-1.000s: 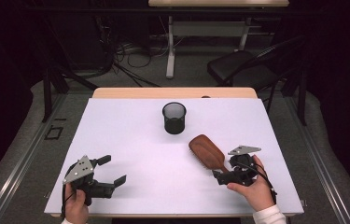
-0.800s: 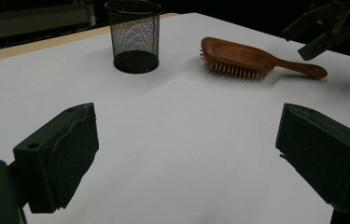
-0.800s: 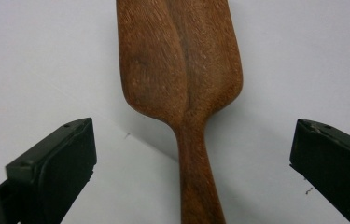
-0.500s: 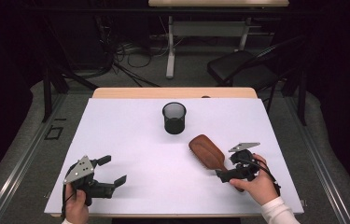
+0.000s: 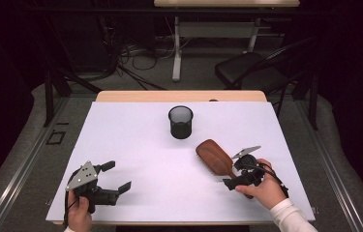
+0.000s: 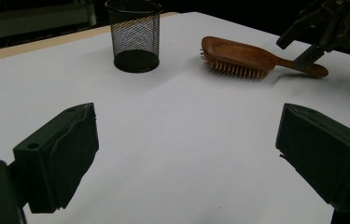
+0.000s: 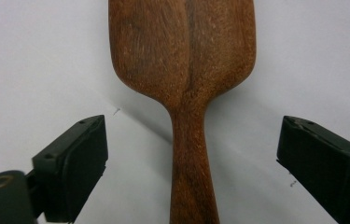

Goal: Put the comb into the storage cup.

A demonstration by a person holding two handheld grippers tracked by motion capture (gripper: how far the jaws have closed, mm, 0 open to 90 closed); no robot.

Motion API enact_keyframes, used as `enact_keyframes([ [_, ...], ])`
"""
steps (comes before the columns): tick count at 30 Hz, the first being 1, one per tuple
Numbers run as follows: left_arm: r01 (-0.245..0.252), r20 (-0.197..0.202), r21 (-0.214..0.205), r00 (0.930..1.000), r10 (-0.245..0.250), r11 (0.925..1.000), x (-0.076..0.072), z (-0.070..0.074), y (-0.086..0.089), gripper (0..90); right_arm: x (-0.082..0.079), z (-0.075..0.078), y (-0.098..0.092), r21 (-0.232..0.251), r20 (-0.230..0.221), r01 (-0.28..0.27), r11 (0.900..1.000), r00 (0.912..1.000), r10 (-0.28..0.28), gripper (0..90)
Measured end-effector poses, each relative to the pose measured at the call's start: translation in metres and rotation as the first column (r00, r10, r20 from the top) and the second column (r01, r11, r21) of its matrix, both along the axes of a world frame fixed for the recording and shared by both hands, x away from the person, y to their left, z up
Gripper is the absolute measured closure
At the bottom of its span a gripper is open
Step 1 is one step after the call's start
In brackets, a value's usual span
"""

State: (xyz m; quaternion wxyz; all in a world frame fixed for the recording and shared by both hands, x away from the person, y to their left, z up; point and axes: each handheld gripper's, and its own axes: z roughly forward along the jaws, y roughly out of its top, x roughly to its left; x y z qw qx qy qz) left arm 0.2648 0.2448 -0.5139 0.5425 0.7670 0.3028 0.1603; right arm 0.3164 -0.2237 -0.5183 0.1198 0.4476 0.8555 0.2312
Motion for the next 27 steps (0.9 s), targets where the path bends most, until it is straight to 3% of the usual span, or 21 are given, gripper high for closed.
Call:
enact_keyframes([
  [9, 0.005, -0.001, -0.003, 1.0000, -0.005, 1.0000, 0.000, 0.000, 0.000, 5.9, 0.005, 0.000, 0.005, -0.063, -0.048, -0.036, 0.9974, 0.9983, 0.033, 14.8],
  [10, 0.000, 0.000, 0.002, 1.0000, 0.000, 1.0000, 0.000, 0.000, 0.000, 5.9, 0.006, -0.004, 0.006, -0.040, -0.019, -0.040, 0.9984, 0.9991, 0.039, 14.9],
  [11, 0.001, 0.000, 0.002, 1.0000, -0.001, 1.0000, 0.000, 0.000, 0.000, 5.9, 0.006, -0.001, 0.006, -0.070, -0.051, -0.042, 0.9967, 0.9980, 0.039, 14.9],
  [16, 0.000, -0.001, 0.001, 1.0000, 0.000, 1.0000, 0.000, 0.000, 0.000, 5.9, 0.009, -0.004, 0.006, -0.076, -0.065, -0.054, 0.9956, 0.9967, 0.049, 17.5],
  [18, 0.004, 0.000, -0.001, 1.0000, -0.004, 1.0000, 0.000, 0.000, 0.000, 5.9, 0.010, -0.003, 0.005, -0.105, -0.084, -0.058, 0.9928, 0.9953, 0.049, 18.7],
  [24, 0.005, 0.001, 0.004, 1.0000, -0.005, 1.0000, 0.000, 0.000, 0.000, 5.9, 0.013, -0.004, 0.005, -0.099, -0.096, -0.063, 0.9931, 0.9939, 0.054, 26.6],
  [25, 0.005, 0.001, 0.004, 1.0000, -0.005, 1.0000, 0.000, 0.000, 0.000, 5.9, 0.014, -0.002, 0.005, -0.117, -0.114, -0.076, 0.9902, 0.9915, 0.063, 29.1],
  [26, 0.004, 0.001, 0.004, 1.0000, -0.004, 1.0000, 0.000, 0.000, 0.000, 5.9, 0.015, -0.002, 0.005, -0.111, -0.117, -0.071, 0.9912, 0.9914, 0.058, 31.4],
  [27, 0.004, 0.001, 0.005, 1.0000, -0.004, 1.0000, 0.000, 0.000, 0.000, 5.9, 0.015, -0.006, 0.006, -0.078, -0.089, -0.066, 0.9948, 0.9943, 0.059, 32.8],
])
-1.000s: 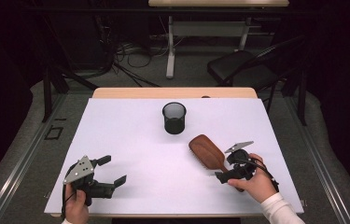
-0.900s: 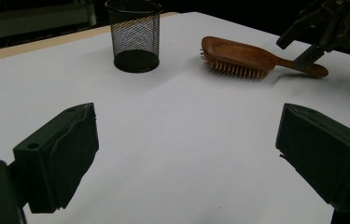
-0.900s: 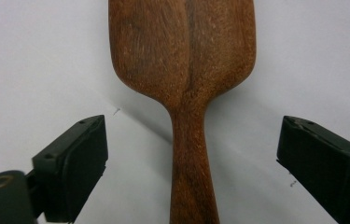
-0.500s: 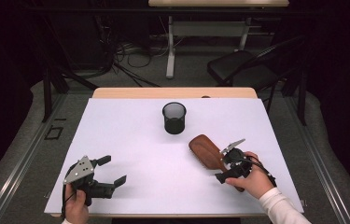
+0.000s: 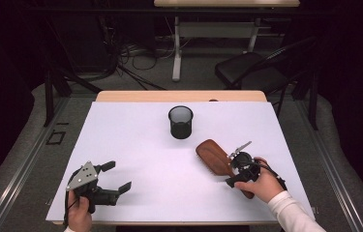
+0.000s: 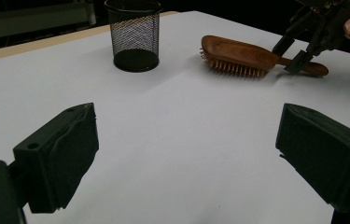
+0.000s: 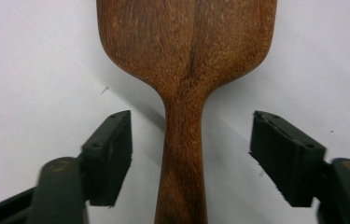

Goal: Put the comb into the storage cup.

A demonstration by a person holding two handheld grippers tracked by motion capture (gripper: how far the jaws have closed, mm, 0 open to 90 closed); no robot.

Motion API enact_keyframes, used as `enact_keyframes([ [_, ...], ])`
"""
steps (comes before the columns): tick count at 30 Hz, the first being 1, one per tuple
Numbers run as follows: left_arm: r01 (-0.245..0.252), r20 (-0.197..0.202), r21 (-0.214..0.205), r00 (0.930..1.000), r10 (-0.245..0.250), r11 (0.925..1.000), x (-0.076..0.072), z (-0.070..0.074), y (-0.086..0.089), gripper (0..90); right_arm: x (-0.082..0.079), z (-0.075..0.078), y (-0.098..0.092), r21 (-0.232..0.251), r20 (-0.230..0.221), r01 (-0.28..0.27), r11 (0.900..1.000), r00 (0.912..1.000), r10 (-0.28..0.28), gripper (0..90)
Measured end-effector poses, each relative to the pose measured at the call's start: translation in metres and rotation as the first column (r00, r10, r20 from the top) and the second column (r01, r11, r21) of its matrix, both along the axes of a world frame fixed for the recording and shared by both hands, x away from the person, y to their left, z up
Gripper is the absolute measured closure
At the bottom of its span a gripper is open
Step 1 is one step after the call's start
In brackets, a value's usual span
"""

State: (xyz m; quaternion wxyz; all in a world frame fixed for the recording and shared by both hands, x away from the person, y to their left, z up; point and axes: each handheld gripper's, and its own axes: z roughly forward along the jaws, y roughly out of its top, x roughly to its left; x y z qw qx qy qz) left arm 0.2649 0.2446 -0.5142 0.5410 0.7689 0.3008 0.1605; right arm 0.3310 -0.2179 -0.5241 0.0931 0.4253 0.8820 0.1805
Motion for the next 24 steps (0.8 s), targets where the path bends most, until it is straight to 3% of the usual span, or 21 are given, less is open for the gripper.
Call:
enact_keyframes([
  [3, 0.002, -0.001, -0.004, 1.0000, -0.002, 1.0000, 0.000, 0.000, 0.000, 5.9, 0.001, 0.003, 0.001, -0.036, -0.046, -0.017, 0.9992, 0.9988, 0.015, 34.1],
  [4, 0.002, -0.001, -0.003, 1.0000, -0.002, 1.0000, 0.000, 0.000, 0.000, 5.9, 0.001, 0.002, 0.002, -0.020, -0.035, -0.015, 0.9997, 0.9993, 0.014, 36.4],
  [7, 0.000, -0.001, -0.001, 1.0000, 0.000, 1.0000, 0.000, 0.000, 0.000, 5.9, 0.003, 0.004, 0.003, -0.028, -0.074, -0.019, 0.9994, 0.9971, 0.017, 38.5],
  [8, 0.001, -0.001, -0.001, 1.0000, -0.001, 1.0000, 0.000, 0.000, 0.000, 5.9, 0.003, 0.002, 0.004, -0.009, -0.053, -0.010, 0.9999, 0.9985, 0.010, 38.4],
  [12, 0.001, -0.002, -0.002, 1.0000, -0.001, 1.0000, 0.000, 0.000, 0.000, 5.9, 0.006, 0.004, 0.004, -0.025, -0.062, -0.003, 0.9997, 0.9981, 0.002, 38.4],
  [13, 0.001, -0.002, -0.002, 1.0000, -0.001, 1.0000, 0.000, 0.000, 0.000, 5.9, 0.007, 0.005, 0.004, -0.035, -0.079, -0.001, 0.9994, 0.9969, -0.001, 38.8],
  [15, 0.000, -0.002, -0.002, 1.0000, 0.000, 1.0000, 0.000, 0.000, 0.000, 6.0, 0.009, 0.002, 0.005, 0.003, -0.099, 0.016, 0.9999, 0.9950, -0.016, 39.9],
  [16, 0.001, -0.002, -0.002, 1.0000, -0.001, 1.0000, 0.000, 0.000, 0.000, 6.1, 0.011, 0.007, 0.004, -0.060, -0.159, -0.010, 0.9982, 0.9873, 0.000, 41.6],
  [17, 0.000, -0.002, -0.002, 1.0000, 0.000, 1.0000, 0.000, 0.000, 0.000, 6.2, 0.011, -0.001, 0.004, 0.024, -0.093, 0.003, 0.9997, 0.9957, -0.001, 42.2],
  [18, 0.000, -0.002, -0.002, 1.0000, 0.000, 1.0000, 0.000, 0.000, 0.000, 6.3, 0.009, -0.006, 0.006, 0.077, -0.050, 0.041, 0.9962, 0.9980, -0.037, 42.6],
  [19, 0.000, -0.002, -0.003, 1.0000, 0.000, 1.0000, 0.000, 0.000, 0.000, 6.4, 0.009, -0.005, 0.006, 0.061, -0.066, 0.047, 0.9970, 0.9969, -0.043, 43.6],
  [21, -0.001, -0.002, -0.004, 1.0000, 0.001, 1.0000, 0.000, 0.000, 0.000, 6.5, 0.012, 0.002, 0.006, -0.028, -0.123, 0.002, 0.9996, 0.9924, -0.005, 45.7],
  [24, 0.000, -0.003, -0.003, 1.0000, 0.000, 1.0000, 0.000, -0.001, 0.000, 6.7, 0.011, 0.001, 0.007, -0.033, -0.120, 0.016, 0.9993, 0.9926, -0.019, 49.0],
])
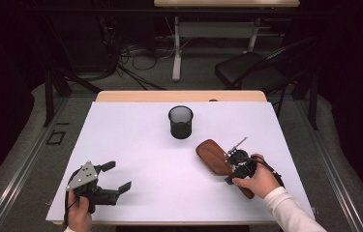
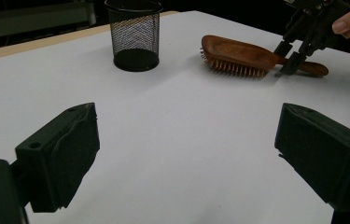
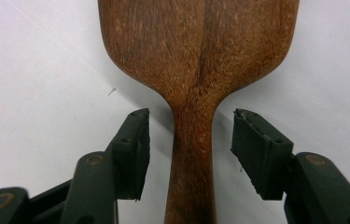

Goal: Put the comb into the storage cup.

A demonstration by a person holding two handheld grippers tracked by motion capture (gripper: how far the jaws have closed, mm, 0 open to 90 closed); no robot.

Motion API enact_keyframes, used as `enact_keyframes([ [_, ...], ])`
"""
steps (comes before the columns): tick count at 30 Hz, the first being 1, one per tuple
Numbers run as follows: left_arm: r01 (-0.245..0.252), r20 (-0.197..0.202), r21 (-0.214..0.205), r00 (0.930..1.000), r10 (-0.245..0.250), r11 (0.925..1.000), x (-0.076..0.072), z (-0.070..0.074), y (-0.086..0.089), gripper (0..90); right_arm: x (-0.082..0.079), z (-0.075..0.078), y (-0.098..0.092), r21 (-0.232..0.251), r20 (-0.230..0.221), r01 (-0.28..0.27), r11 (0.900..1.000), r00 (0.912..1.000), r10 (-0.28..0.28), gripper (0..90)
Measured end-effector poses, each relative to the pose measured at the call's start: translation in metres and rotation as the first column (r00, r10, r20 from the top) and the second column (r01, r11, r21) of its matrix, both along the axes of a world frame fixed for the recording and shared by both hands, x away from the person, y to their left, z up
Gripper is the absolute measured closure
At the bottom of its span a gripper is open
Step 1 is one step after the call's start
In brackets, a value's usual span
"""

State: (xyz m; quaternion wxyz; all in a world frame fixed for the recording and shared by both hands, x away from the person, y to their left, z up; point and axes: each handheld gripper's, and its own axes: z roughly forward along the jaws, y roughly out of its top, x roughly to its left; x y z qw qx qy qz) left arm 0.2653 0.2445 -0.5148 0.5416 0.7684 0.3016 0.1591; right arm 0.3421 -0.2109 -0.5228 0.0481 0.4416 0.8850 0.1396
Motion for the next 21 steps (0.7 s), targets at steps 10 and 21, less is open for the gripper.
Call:
enact_keyframes([
  [10, 0.001, -0.002, -0.003, 1.0000, -0.001, 1.0000, 0.0004, -0.0004, -0.0002, 7.5, 0.0031, -0.0024, 0.0006, -0.009, 0.000, 0.007, 0.9999, 1.0000, -0.007, 52.2],
  [21, 0.003, -0.003, -0.003, 1.0000, -0.003, 1.0000, 0.0008, -0.0006, 0.0001, 7.8, 0.0043, -0.0081, 0.0029, 0.005, 0.067, -0.007, 1.0000, 0.9977, 0.007, 50.8],
])
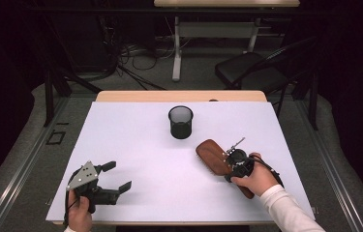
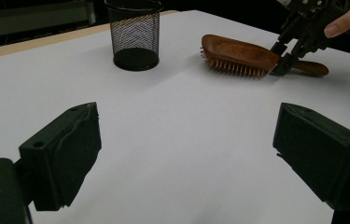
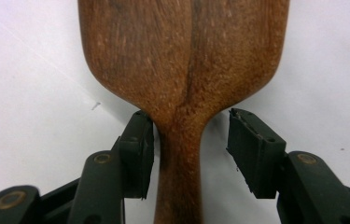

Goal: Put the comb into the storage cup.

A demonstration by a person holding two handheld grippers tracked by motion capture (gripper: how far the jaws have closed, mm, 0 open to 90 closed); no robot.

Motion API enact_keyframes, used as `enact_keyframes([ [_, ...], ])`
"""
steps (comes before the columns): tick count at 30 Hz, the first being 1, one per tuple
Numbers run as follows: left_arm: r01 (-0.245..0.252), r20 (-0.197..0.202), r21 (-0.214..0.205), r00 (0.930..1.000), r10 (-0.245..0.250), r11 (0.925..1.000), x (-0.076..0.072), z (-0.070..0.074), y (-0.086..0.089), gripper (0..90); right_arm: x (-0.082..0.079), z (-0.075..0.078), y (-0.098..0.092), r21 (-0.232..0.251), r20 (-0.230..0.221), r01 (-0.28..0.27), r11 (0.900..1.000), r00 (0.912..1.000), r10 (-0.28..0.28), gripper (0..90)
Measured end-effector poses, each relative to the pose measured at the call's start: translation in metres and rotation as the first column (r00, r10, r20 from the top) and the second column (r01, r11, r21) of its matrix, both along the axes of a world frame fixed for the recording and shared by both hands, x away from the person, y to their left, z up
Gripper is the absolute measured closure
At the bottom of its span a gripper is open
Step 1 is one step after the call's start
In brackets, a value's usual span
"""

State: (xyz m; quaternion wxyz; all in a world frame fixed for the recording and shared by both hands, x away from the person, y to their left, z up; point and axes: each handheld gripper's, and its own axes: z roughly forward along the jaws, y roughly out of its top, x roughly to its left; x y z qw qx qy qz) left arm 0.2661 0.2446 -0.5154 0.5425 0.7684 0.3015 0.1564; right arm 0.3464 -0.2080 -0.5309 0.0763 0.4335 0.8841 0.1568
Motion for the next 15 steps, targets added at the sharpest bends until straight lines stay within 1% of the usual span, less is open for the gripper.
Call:
enact_keyframes([
  [1, 0.000, 0.000, 0.000, 1.0000, 0.000, 1.0000, 0.000, 0.000, 0.000, 7.8, 0.000, 0.000, 0.000, 0.001, 0.002, 0.000, 1.0000, 1.0000, 0.000, 51.2],
  [2, 0.000, 0.000, 0.000, 1.0000, 0.000, 1.0000, 0.000, 0.000, 0.000, 7.8, 0.001, 0.002, 0.000, -0.020, -0.026, 0.006, 0.9998, 0.9996, -0.007, 52.0],
  [6, 0.001, 0.000, 0.000, 1.0000, -0.001, 1.0000, 0.000, 0.000, 0.000, 7.9, 0.002, 0.003, 0.000, -0.014, -0.030, 0.001, 0.9999, 0.9995, -0.002, 56.1],
  [9, 0.001, 0.000, 0.002, 1.0000, -0.001, 1.0000, 0.000, 0.000, 0.000, 7.9, 0.002, 0.004, 0.000, -0.031, -0.046, -0.012, 0.9995, 0.9989, 0.010, 58.7],
  [10, 0.001, 0.000, 0.001, 1.0000, -0.001, 1.0000, 0.000, 0.000, 0.000, 8.0, 0.002, 0.000, 0.000, 0.011, -0.009, -0.005, 0.9999, 0.9999, 0.006, 58.9],
  [11, 0.001, 0.000, 0.001, 1.0000, -0.001, 1.0000, 0.000, 0.000, 0.000, 8.0, 0.002, -0.003, 0.001, 0.037, 0.018, -0.008, 0.9993, 0.9998, 0.007, 59.7],
  [12, 0.000, -0.002, -0.001, 1.0000, 0.000, 1.0000, 0.000, 0.000, 0.000, 8.0, 0.001, -0.002, 0.001, 0.021, 0.000, -0.009, 0.9997, 1.0000, 0.009, 60.9],
  [13, 0.001, 0.000, 0.001, 1.0000, -0.001, 1.0000, 0.000, 0.000, 0.000, 8.0, 0.002, 0.005, 0.001, -0.050, -0.066, -0.023, 0.9985, 0.9976, 0.020, 61.0],
  [14, 0.001, 0.000, 0.001, 1.0000, -0.001, 1.0000, 0.000, 0.000, 0.000, 8.0, 0.003, 0.008, 0.001, -0.085, -0.092, -0.036, 0.9957, 0.9954, 0.028, 61.2],
  [15, 0.001, 0.000, 0.001, 1.0000, -0.001, 1.0000, 0.000, 0.000, 0.000, 8.1, 0.003, 0.007, 0.001, -0.077, -0.080, -0.038, 0.9963, 0.9963, 0.031, 61.9],
])
